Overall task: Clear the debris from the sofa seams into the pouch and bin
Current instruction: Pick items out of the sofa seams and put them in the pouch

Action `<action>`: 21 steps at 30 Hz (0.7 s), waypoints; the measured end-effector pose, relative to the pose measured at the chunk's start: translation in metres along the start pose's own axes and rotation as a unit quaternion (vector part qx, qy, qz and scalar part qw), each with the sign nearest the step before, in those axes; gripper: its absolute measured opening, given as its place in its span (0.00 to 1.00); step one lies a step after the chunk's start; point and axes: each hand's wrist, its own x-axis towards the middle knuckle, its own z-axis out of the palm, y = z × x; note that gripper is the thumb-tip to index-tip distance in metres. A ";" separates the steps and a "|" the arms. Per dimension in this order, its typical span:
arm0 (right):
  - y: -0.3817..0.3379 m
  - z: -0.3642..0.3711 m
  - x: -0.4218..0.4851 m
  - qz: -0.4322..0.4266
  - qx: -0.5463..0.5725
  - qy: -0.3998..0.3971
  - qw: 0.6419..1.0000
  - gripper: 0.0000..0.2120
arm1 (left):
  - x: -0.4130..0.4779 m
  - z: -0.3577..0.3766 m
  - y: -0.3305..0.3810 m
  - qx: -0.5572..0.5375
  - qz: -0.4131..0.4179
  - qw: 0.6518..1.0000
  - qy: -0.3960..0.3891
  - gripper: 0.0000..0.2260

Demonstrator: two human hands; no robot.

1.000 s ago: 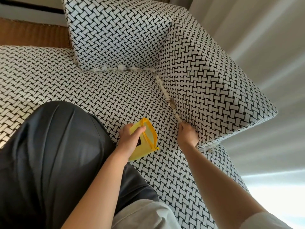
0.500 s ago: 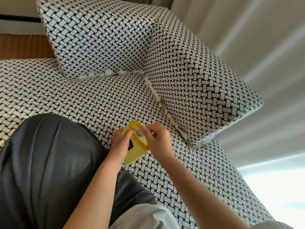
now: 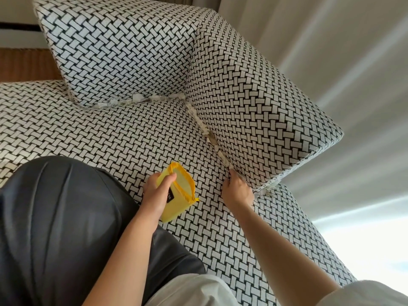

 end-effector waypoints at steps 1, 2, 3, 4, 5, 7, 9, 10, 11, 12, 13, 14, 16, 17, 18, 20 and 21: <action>-0.002 0.001 0.002 0.003 0.003 -0.001 1.000 0.20 | 0.000 0.000 0.000 0.000 -0.001 1.000 0.000 0.35; -0.003 0.001 0.002 0.004 0.008 0.002 1.000 0.20 | 0.000 0.000 -0.001 -0.001 -0.001 1.000 0.000 0.34; -0.003 0.002 0.003 0.005 0.012 0.005 1.000 0.21 | -0.001 0.000 -0.001 -0.002 0.001 1.000 0.001 0.33; -0.002 0.003 0.004 0.006 0.009 0.004 1.000 0.21 | -0.001 -0.001 -0.001 -0.001 0.003 1.000 0.002 0.33; -0.001 0.002 0.006 0.006 -0.001 -0.004 1.000 0.20 | -0.001 -0.001 -0.001 0.000 0.004 1.000 0.003 0.33; -0.004 -0.002 0.012 0.010 -0.029 -0.042 0.999 0.20 | 0.000 0.000 0.000 0.003 0.000 1.000 0.002 0.33; -0.011 -0.006 0.021 0.033 -0.043 -0.087 0.995 0.18 | 0.001 0.000 0.000 0.002 -0.002 1.000 0.002 0.29; -0.014 -0.008 0.025 0.045 -0.037 -0.105 0.993 0.17 | 0.002 0.000 -0.001 0.003 -0.001 1.000 0.004 0.27; -0.017 -0.009 0.030 0.055 -0.021 -0.119 0.991 0.15 | 0.003 0.000 -0.002 0.008 0.000 1.000 0.008 0.26; -0.019 -0.010 0.034 0.062 -0.001 -0.133 0.989 0.14 | 0.003 -0.001 -0.003 0.013 0.001 1.000 0.011 0.25; -0.020 -0.012 0.038 0.064 0.016 -0.148 0.987 0.14 | 0.003 -0.001 -0.003 0.014 0.003 1.000 0.011 0.25; -0.021 -0.014 0.041 0.064 0.028 -0.165 0.984 0.15 | 0.003 -0.001 -0.003 0.010 0.004 1.000 0.009 0.26; -0.020 -0.018 0.046 0.061 0.044 -0.192 0.978 0.17 | 0.000 -0.001 0.000 0.004 0.004 1.000 0.002 0.29; -0.020 -0.020 0.047 0.060 0.051 -0.201 0.976 0.19 | -0.001 -0.001 0.001 0.002 0.003 1.000 0.000 0.31; -0.020 -0.022 0.047 0.059 0.053 -0.209 0.975 0.19 | -0.002 -0.001 0.001 0.001 0.002 1.000 0.000 0.32; -0.023 -0.026 0.045 0.057 0.033 -0.224 0.972 0.19 | -0.002 -0.001 0.000 0.002 0.006 1.000 0.001 0.32; -0.025 -0.027 0.046 0.059 0.027 -0.230 0.971 0.20 | -0.001 -0.001 0.000 0.004 0.009 1.000 0.001 0.31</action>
